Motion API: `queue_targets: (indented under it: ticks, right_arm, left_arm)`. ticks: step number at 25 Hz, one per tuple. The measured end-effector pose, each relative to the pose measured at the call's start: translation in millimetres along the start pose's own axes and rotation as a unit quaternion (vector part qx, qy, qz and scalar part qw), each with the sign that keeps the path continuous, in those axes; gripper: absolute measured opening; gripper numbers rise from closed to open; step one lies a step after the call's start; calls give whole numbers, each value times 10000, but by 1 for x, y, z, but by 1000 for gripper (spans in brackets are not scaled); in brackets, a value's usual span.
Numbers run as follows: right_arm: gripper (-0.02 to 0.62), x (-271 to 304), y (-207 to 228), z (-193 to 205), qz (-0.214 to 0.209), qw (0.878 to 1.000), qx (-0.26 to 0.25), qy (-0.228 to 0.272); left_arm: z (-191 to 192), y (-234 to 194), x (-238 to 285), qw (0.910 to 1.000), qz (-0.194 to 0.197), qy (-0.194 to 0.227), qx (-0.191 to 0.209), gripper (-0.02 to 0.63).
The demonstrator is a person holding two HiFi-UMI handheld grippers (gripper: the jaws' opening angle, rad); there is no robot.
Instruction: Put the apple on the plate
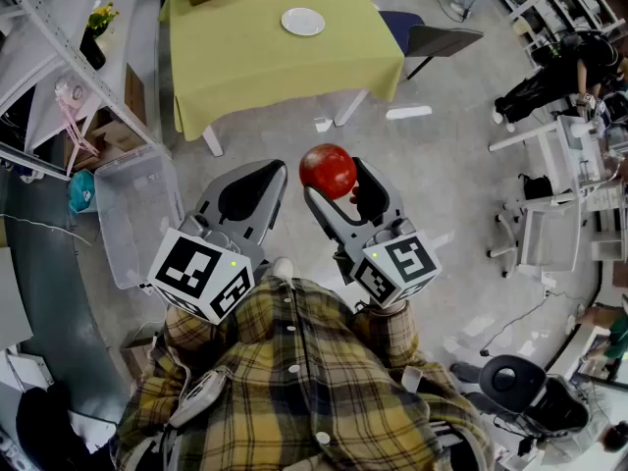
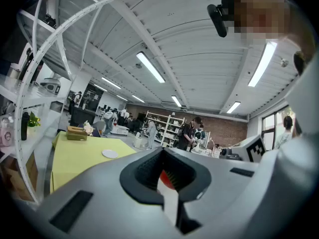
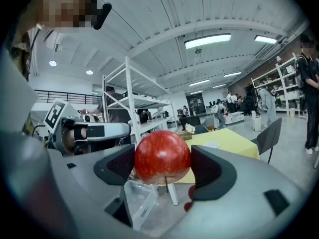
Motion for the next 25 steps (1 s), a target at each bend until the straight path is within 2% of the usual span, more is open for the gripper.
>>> queue_targets:
  ticks: [25]
  right_arm:
    - [341, -65, 23, 10, -101, 9998, 37, 138]
  left_arm:
    - [21, 62, 4, 9998, -178, 35, 101, 6]
Point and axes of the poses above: the fingertips, and each gripper's own axes: x forward along the fingers, y to its right, z out of its underside, the point moved 5 cm from there along -x, backward along the fingers, and after that the axes turned 12 degrees about z, right-handed, at the moved point
